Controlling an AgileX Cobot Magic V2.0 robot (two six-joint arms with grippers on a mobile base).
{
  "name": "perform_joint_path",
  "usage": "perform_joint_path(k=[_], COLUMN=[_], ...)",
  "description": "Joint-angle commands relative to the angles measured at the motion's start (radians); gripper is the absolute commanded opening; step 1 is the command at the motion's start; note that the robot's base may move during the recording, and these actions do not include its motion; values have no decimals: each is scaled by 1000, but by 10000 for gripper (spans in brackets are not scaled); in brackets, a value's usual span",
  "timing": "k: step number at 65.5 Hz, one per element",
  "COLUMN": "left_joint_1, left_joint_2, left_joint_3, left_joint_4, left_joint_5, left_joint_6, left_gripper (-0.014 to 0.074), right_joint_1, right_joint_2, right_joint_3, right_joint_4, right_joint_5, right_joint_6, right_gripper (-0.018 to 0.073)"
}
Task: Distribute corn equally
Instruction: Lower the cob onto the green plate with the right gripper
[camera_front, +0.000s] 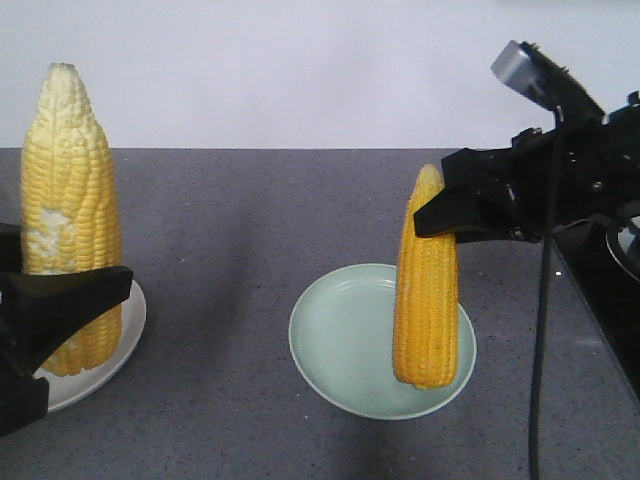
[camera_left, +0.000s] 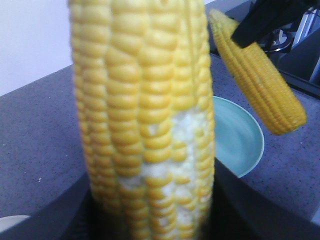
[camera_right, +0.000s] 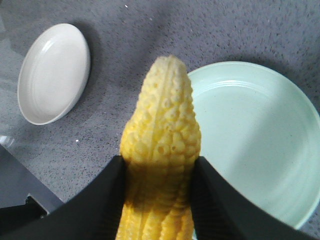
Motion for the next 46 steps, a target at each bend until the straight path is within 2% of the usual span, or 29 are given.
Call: perform_joint_path(k=[1, 13, 35, 46], left_joint_1=[0, 0, 0, 0], left_joint_2=[-8, -8, -8, -8], left_joint_3=[-27, -27, -27, -27], left_joint_4=[-28, -28, -28, -28], left_joint_5=[-60, -60, -60, -60], left_joint_6=[-1, -1, -1, -1], left_gripper=[237, 237, 237, 237], right_joint_1=[-4, -4, -4, -4], right_joint_2=[54, 190, 325, 349], right_joint_3=[-57, -71, -71, -71], right_joint_4=[69, 118, 116, 92], right_joint_5=[-7, -10, -58, -56], right_joint_6=[6, 6, 0, 2], right_gripper=[233, 236, 244, 279])
